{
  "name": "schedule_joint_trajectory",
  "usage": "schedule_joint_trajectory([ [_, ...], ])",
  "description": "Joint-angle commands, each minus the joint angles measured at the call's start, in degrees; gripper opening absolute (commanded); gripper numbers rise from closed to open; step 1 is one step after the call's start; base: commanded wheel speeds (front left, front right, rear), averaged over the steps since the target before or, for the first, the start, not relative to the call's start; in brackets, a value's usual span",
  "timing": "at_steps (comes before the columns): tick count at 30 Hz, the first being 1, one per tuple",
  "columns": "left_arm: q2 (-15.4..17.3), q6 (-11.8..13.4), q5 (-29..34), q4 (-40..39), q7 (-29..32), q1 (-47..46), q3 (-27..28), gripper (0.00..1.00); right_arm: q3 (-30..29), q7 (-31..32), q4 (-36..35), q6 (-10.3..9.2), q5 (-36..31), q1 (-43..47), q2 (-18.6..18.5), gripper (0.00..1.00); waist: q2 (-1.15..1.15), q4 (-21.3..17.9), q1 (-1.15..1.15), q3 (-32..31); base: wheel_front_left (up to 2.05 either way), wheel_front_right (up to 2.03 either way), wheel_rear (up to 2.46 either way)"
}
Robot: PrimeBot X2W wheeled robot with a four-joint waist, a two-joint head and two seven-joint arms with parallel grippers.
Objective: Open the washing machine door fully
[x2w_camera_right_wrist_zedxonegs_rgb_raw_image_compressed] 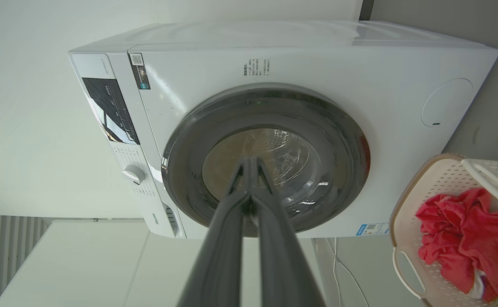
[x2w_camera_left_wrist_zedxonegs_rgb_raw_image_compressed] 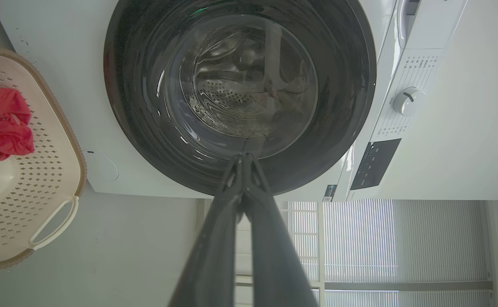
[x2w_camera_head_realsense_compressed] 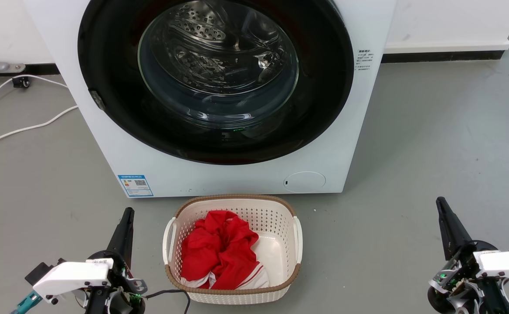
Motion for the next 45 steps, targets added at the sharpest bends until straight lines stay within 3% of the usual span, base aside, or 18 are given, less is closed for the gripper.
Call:
schedule_joint_trajectory([
  [1, -0.03, -0.19, 0.3, 0.03, 0.1, -0.43, 0.25, 0.0, -0.1, 0.15, 0.08, 0.0, -0.18, -0.74, 0.2, 0.0, 0.0, 0.0, 0.0, 0.0, 0.0, 0.0, 0.0],
  [18, -0.07, -0.19, 0.32, 0.03, 0.13, -0.44, 0.3, 0.0, -0.22, 0.29, 0.09, 0.0, -0.36, -0.74, 0.3, 0.0, 0.0, 0.0, 0.0, 0.0, 0.0, 0.0, 0.0],
  [19, -0.03, 0.0, 0.07, -0.01, 0.05, -0.01, 0.04, 1.0, -0.13, 0.05, 0.0, 0.0, -0.01, -0.04, 0.07, 1.0, 0.0, 0.0, 0.0, 0.0, 0.0, 0.0, 0.0],
  [35, -0.17, 0.02, 3.03, -0.87, -3.66, 0.22, -3.1, 1.0, 2.38, -3.63, -1.84, 0.0, -2.33, 1.52, 0.19, 1.0, 0.0, 0.16, 0.01, 0.07, 0.0, 0.0, 0.0],
  [45, -0.16, 0.0, 12.66, -4.22, -6.17, -0.08, -3.67, 1.0, 2.55, -6.11, -5.33, 0.0, -15.65, 2.08, 0.23, 1.0, 0.0, 0.32, 0.0, 0.17, 0.0, 0.0, 0.0],
])
